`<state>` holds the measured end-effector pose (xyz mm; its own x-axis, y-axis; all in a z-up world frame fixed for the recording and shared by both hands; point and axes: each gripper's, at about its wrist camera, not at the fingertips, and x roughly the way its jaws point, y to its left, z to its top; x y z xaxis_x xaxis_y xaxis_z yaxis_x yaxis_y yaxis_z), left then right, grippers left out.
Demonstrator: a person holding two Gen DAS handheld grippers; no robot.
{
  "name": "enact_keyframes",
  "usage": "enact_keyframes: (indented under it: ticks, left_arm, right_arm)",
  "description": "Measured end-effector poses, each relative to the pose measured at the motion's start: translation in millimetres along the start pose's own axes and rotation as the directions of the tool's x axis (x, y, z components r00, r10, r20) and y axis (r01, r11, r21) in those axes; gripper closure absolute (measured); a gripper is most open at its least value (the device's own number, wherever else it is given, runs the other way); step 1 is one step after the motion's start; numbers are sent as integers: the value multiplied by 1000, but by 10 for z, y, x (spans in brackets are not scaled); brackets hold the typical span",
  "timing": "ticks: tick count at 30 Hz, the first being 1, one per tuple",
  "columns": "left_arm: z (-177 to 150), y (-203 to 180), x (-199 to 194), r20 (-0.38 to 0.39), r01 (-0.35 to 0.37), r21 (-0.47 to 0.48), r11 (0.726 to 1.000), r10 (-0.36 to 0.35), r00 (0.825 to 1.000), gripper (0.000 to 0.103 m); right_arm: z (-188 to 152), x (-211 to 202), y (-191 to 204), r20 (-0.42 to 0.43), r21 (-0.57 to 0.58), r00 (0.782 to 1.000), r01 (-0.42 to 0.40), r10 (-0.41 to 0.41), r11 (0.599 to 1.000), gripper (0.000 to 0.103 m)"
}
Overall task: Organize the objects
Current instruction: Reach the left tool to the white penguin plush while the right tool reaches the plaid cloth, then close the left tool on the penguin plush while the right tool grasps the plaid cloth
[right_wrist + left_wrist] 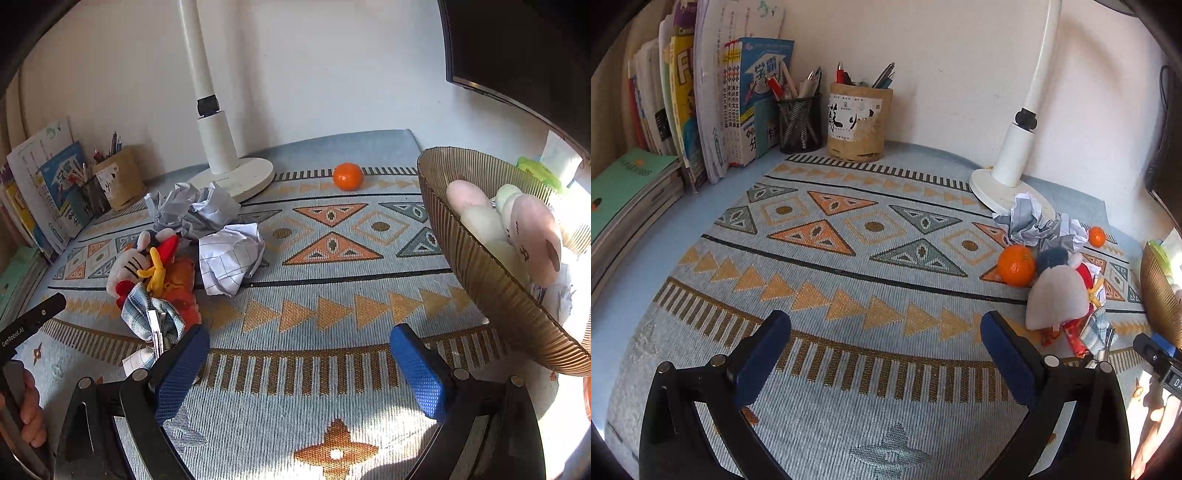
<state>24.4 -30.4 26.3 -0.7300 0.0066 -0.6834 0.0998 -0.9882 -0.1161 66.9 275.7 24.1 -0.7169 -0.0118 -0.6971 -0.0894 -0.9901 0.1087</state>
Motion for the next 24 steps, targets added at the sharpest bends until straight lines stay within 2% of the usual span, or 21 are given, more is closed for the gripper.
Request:
enact_keyframes:
  ticks: [3,5,7,9,11,12,13,15,16,17,18,19,21,24]
  left_arm:
    - [-10,-64,-11,1,-2,33,999,2,1000,1]
    - [1,-120,7,-27,17,51,999,-15,1000,1]
    - [50,-165,57,-88,134,15,991,-133,987,1]
    - [119,-262,86,-117,265,-41,963,-268,956,1]
    - [192,-408,160,-160,400,-72,914,-406,900,1]
    - [214,-497,211,-183,439,-85,895,-447,876,1]
    - [224,-585,268,-210,454,-87,887,-462,862,1]
    - [236,-747,379,-253,460,-68,885,-461,851,8]
    - [238,-798,438,-267,459,-65,886,-459,847,17]
    - [242,-828,498,-277,456,-72,887,-457,845,21]
    - [241,-842,552,-284,456,-88,886,-461,841,21]
    - [246,-849,600,-286,470,-111,876,-481,829,22]
    - [263,-864,678,-289,501,-149,852,-522,802,31]
    - [258,-912,719,-294,514,-155,844,-536,792,44]
  right_arm:
    - [2,-2,28,-2,-17,1000,-12,12,1000,5]
    - [0,-8,58,-6,-33,999,-31,31,999,5]
    - [-2,-7,115,-26,-54,996,-88,86,995,5]
    - [-3,37,194,-88,-54,980,-184,179,981,5]
    - [-19,56,305,-126,-33,960,-256,251,966,5]
    - [-29,58,381,-132,-32,954,-275,269,961,5]
    - [-31,69,466,-142,-44,950,-286,277,957,5]
    - [-32,88,628,-146,-95,953,-279,264,956,5]
    - [-32,97,699,-138,-129,962,-253,236,959,6]
    - [-35,116,760,-134,-162,969,-226,206,961,11]
    - [-39,147,805,-139,-189,973,-211,186,959,22]
    - [-46,184,834,-149,-203,972,-208,180,957,30]
    - [-72,253,848,-163,-203,971,-209,178,957,46]
    - [-80,233,865,-155,-230,969,-224,192,947,64]
